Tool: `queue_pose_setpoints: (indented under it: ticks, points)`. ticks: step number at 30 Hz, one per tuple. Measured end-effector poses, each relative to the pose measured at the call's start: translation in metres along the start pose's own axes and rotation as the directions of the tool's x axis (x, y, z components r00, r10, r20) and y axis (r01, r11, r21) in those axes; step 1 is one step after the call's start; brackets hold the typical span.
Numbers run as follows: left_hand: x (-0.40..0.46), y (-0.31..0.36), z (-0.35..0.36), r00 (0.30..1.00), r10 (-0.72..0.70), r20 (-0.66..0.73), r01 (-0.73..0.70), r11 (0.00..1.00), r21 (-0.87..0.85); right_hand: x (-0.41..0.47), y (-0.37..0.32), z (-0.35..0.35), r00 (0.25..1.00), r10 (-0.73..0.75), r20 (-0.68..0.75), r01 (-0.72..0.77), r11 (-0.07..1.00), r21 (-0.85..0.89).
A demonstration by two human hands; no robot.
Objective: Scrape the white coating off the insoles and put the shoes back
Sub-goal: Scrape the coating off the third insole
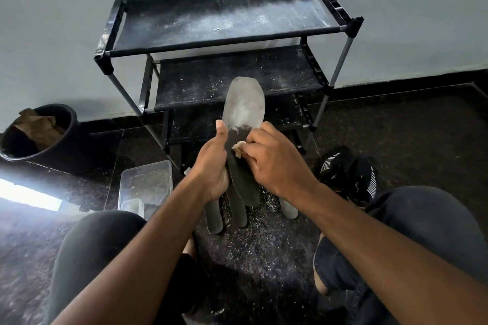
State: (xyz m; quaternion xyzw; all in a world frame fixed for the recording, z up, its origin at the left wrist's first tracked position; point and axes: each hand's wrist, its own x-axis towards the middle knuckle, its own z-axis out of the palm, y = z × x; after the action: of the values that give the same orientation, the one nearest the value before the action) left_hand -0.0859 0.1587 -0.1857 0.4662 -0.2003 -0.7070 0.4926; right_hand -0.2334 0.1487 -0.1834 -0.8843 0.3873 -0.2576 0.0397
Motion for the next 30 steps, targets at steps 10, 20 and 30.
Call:
queue_pose_setpoints:
  ticks: [10,20,30]
  points:
    - [-0.001,-0.001,0.004,0.999,0.031,-0.016,-0.031,0.999,0.038,0.000,0.004,0.000,0.995,0.094,-0.013,-0.094,0.995,0.017]
    - [0.001,-0.005,0.002,0.999,0.034,-0.034,-0.032,0.997,0.063,0.003,0.012,-0.006,0.976,0.204,-0.077,-0.202,0.979,0.029]
    - [-0.001,-0.007,0.001,0.998,0.007,-0.056,0.003,0.983,0.185,0.008,0.021,-0.004,0.962,0.249,-0.110,-0.231,0.961,0.152]
